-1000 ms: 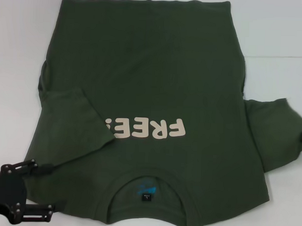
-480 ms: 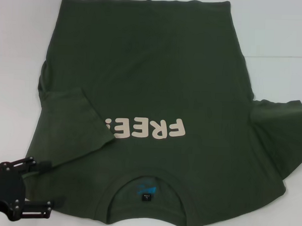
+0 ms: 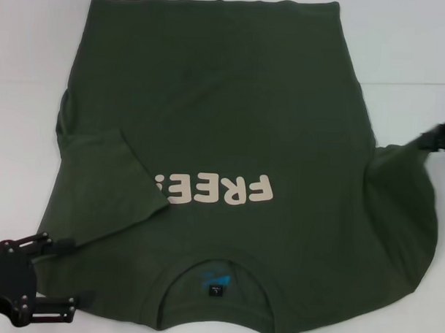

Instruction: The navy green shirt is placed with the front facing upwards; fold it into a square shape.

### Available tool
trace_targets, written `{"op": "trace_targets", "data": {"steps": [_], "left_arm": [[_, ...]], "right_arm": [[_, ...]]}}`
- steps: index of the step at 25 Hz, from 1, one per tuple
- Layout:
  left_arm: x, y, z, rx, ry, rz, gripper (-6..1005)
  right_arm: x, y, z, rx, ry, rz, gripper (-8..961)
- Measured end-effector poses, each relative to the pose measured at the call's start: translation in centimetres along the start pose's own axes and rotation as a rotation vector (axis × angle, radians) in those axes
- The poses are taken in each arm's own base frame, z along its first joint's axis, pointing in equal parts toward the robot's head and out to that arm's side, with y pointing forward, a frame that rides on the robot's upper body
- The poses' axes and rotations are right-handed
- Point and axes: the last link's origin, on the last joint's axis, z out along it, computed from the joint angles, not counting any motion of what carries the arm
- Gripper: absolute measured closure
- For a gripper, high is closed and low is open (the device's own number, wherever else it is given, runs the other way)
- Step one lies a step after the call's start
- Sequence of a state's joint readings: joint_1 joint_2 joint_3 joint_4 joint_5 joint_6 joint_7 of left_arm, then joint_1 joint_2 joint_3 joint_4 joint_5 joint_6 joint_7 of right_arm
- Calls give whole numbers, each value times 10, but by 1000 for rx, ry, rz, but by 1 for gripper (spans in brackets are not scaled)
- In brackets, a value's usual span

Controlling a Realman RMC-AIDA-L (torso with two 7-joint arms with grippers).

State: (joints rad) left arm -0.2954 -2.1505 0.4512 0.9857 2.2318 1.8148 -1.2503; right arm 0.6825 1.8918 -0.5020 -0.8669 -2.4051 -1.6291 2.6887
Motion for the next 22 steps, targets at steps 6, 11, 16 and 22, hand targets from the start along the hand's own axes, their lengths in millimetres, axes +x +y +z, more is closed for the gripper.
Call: {"op": "trace_targets", "data": {"steps": [6, 11, 16, 22], "left_arm": [[0, 0, 0, -2, 1, -1, 62], [0, 0, 0, -2, 1, -3, 62], [-1, 1, 0, -1, 1, -4, 62], [-2, 1, 0, 0, -3, -7, 62]], "right_arm": [[-4, 34, 30, -24, 81, -84, 839], [-4, 61, 55, -41, 137, -147, 829], [1, 71, 75, -31, 190, -175, 820], [5, 68, 83, -30, 202, -160, 809]]}}
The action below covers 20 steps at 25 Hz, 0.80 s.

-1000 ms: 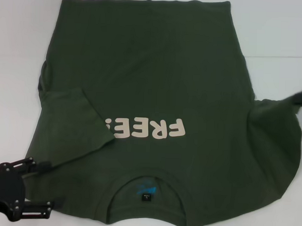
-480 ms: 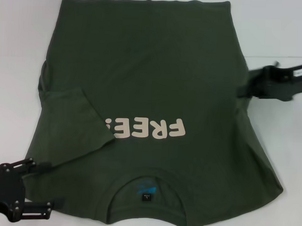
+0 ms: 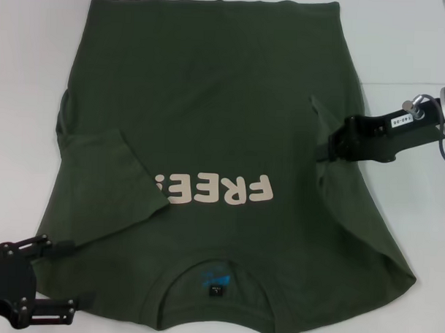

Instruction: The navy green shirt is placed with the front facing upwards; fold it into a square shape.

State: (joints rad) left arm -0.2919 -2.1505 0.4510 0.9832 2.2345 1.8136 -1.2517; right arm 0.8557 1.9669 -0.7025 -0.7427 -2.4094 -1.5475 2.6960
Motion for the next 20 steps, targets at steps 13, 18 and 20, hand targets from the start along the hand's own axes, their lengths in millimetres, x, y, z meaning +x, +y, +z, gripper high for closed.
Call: {"op": "trace_targets", "data": {"steps": [13, 18, 20], "left_arm": [[2, 1, -1, -6, 19, -16, 61], [2, 1, 0, -5, 32, -30, 61], [3, 1, 0, -4, 42, -50, 61]], "right_arm": [[1, -2, 2, -91, -51, 51, 746], [4, -6, -1, -107, -67, 48, 547], [5, -8, -4, -123, -80, 34, 502]]}}
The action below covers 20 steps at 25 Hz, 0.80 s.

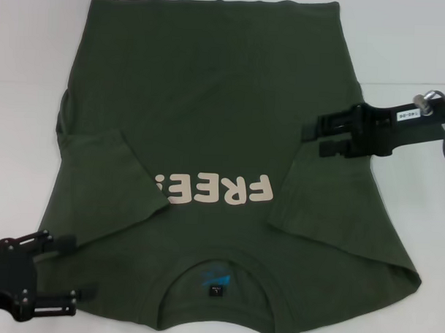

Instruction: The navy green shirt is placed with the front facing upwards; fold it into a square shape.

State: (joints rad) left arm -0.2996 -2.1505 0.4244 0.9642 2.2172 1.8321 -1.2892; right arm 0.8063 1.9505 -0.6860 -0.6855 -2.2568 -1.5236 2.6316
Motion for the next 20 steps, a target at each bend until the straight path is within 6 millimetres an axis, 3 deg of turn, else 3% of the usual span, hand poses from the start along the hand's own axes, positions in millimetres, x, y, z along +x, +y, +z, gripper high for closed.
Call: {"op": "trace_targets", "data": {"steps": [9, 11, 20], "left_arm": [[23, -21, -9, 9, 17, -359, 61], [28, -26, -11, 4, -4, -444, 61], [39, -49, -18, 67, -237, -840, 61]], "right_arm": [[27, -25, -38, -120, -83, -49, 300], [36, -35, -49, -133, -106, -51, 105], [86, -76, -88, -97, -130, -73, 69]]}}
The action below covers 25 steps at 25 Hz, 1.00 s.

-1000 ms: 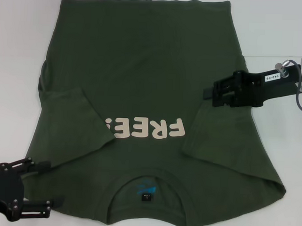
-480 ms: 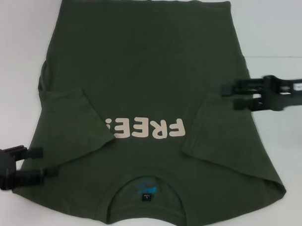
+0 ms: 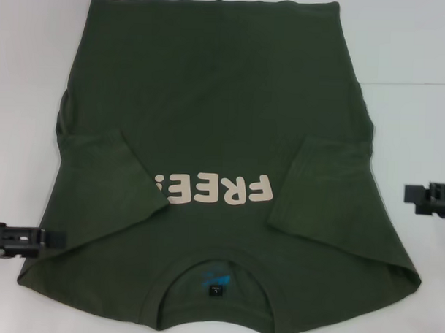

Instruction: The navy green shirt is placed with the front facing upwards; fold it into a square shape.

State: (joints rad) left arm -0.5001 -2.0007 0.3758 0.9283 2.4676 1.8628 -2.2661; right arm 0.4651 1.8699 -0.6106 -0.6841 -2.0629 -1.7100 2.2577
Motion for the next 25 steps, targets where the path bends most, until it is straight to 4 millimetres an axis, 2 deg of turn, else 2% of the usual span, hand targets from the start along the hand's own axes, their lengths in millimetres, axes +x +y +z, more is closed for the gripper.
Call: {"op": "trace_targets", "data": {"steps": [5, 9, 17, 25], "left_arm": [[8, -7, -10, 100, -40, -128, 61], [15, -9, -9, 160, -79, -185, 61], [21, -17, 3, 310, -151, -198, 61], [25, -16, 8, 324, -158, -178, 62]], "right_arm": [[9, -7, -9, 30, 8, -10, 71], [9, -9, -8, 48, 33, -21, 72], [5, -8, -6, 67, 59, -42, 71], [11, -15, -7, 122, 121, -66, 71]]}}
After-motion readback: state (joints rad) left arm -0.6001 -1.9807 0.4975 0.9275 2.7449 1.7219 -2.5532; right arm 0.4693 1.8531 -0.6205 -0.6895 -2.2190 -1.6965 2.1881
